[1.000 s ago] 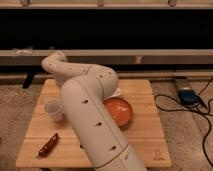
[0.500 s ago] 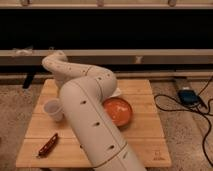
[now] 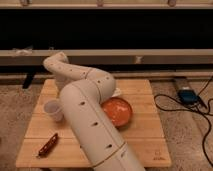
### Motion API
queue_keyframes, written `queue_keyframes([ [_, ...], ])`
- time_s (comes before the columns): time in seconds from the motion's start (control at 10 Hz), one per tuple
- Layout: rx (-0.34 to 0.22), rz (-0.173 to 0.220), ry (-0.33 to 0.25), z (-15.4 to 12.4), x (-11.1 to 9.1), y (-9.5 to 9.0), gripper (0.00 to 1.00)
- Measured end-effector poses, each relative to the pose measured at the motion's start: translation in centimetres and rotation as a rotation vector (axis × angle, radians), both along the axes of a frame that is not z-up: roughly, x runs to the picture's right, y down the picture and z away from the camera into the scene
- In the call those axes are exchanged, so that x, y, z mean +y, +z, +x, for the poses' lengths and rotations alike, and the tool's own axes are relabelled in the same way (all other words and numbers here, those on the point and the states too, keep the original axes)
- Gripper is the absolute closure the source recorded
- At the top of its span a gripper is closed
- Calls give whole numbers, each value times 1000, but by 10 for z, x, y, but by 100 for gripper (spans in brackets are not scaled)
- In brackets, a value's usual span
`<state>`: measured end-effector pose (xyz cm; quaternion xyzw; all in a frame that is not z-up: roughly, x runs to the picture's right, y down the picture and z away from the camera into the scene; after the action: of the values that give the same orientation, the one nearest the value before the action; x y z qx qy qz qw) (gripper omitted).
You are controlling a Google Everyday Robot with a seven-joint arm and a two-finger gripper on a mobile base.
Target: Place the white sponge in the ceramic bowl
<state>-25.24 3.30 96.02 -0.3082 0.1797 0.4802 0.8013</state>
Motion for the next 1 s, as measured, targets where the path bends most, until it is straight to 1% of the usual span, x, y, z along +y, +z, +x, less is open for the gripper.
queue_keyframes([
  [0.1,-7,-7,0,0,3,5,21],
  [0.2,-10,-14,-3,0,4,7,26],
  [0.4,-12,-28,-10,-1,6,10,46],
  [0.5,-11,-42,-13,-1,6,9,57],
  [0.6,-5,-58,-17,1,6,10,66],
  [0.7,-6,-61,-20,1,6,8,78],
  [0.9,-19,-52,-14,3,1,0,96],
  [1.0,-28,-40,-8,5,-2,-6,100],
])
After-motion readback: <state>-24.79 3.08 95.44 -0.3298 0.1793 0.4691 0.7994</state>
